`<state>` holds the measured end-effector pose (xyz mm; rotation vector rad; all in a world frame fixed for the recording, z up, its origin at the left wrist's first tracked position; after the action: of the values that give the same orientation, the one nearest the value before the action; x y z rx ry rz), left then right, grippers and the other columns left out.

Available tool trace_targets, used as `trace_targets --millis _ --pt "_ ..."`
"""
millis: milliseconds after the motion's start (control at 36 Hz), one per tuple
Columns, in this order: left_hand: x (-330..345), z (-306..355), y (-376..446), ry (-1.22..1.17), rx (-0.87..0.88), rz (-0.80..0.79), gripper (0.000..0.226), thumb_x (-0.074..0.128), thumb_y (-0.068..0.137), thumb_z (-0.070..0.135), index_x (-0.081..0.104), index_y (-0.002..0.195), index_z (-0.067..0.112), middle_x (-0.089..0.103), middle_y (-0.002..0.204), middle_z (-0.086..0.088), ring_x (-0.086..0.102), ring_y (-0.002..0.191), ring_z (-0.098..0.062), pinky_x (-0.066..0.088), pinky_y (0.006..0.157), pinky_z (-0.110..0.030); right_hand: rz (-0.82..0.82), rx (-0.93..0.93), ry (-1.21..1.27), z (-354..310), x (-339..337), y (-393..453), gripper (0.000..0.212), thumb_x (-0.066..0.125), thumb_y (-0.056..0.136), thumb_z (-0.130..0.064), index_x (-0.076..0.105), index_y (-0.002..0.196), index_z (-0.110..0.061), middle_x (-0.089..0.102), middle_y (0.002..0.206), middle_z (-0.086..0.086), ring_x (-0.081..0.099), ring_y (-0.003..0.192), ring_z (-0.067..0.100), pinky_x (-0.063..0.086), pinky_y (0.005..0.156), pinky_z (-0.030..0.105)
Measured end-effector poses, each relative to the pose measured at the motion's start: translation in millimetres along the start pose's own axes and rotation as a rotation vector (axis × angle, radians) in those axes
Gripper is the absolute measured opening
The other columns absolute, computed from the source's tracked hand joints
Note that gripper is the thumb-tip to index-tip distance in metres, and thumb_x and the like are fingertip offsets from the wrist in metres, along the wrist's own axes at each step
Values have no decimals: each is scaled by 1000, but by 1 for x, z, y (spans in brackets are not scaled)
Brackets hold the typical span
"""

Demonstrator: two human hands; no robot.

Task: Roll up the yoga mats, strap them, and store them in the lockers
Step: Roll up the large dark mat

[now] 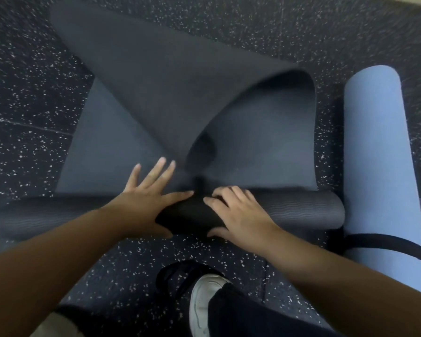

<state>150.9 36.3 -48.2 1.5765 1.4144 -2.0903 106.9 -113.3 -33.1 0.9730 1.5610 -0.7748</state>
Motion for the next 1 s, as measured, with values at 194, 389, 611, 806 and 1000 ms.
trace_targets --millis 194,389,611,806,1000 --pt "-3 6 7 24 2 6 102 57 81 66 -28 136 50 -55 140 2 -53 124 -22 -19 112 -57 -8 -10 2 8 1 9 73 77 66 -57 64 122 -13 62 112 6 62 101 25 52 82 37" --pt "6 -9 7 -182 -124 51 72 36 93 62 -26 130 52 -20 159 11 -35 135 -12 -12 116 -50 -95 154 37 22 1 23 68 36 86 -60 55 136 -19 59 125 2 53 120 26 42 97 45" --pt "2 3 9 -167 -143 129 76 35 98 55 -29 139 46 -22 160 3 -23 146 -22 -7 117 -56 -262 360 18 47 1 51 55 30 101 -53 26 150 -30 30 149 0 23 137 21 23 111 44" --pt "1 1 18 -135 -156 105 95 43 89 67 -39 131 44 -31 156 1 -28 143 -24 -7 116 -58 -197 278 -71 36 -11 61 44 30 105 -41 37 143 -22 39 142 2 33 130 22 29 103 39" --pt "-9 -10 32 -179 -169 101 105 57 83 66 -26 144 46 -23 159 5 -22 146 -21 -7 115 -56 -90 222 -88 35 -11 46 51 48 95 -45 53 133 -12 52 133 8 48 122 29 39 97 44"
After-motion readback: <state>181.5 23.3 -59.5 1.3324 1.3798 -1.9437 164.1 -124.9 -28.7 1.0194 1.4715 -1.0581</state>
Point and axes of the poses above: each hand's wrist, its own y-axis towards the middle knuckle, its own x-axis out of the palm, z = x × y, the point moved 8 cm from there along y, towards the middle knuckle
